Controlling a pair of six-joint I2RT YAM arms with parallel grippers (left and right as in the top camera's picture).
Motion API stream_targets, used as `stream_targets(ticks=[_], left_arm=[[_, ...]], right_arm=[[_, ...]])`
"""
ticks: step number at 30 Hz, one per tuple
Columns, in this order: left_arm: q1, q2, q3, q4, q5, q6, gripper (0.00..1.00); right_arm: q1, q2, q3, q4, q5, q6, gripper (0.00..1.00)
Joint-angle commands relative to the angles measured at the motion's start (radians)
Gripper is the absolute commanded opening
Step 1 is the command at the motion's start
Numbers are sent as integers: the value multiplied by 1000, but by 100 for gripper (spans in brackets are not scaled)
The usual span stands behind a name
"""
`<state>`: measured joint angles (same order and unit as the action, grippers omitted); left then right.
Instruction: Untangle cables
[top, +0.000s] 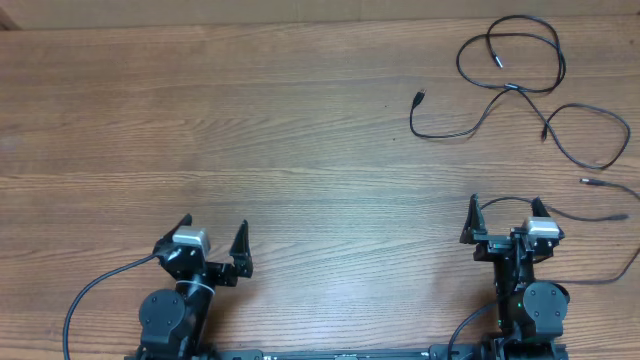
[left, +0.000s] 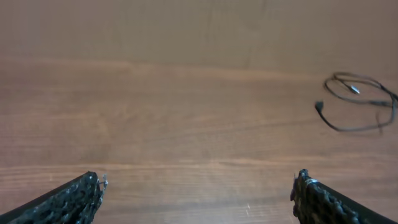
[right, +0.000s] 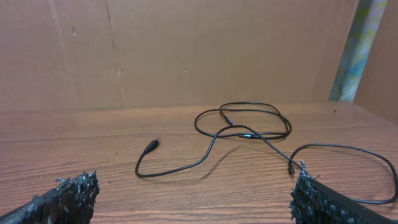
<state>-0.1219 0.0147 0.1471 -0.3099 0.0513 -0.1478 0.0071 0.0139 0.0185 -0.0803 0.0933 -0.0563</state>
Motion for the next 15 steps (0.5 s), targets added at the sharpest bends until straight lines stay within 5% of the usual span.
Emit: stream_targets(ticks=[1,15], left_arm=[[13,-12,-52,51,-9,29,100],[69,-12,-143,247,-24,125,100]], right_arm=[[-2,-11,-11,4,-1,3,100],[-2,-11,-11,4,-1,3,100]])
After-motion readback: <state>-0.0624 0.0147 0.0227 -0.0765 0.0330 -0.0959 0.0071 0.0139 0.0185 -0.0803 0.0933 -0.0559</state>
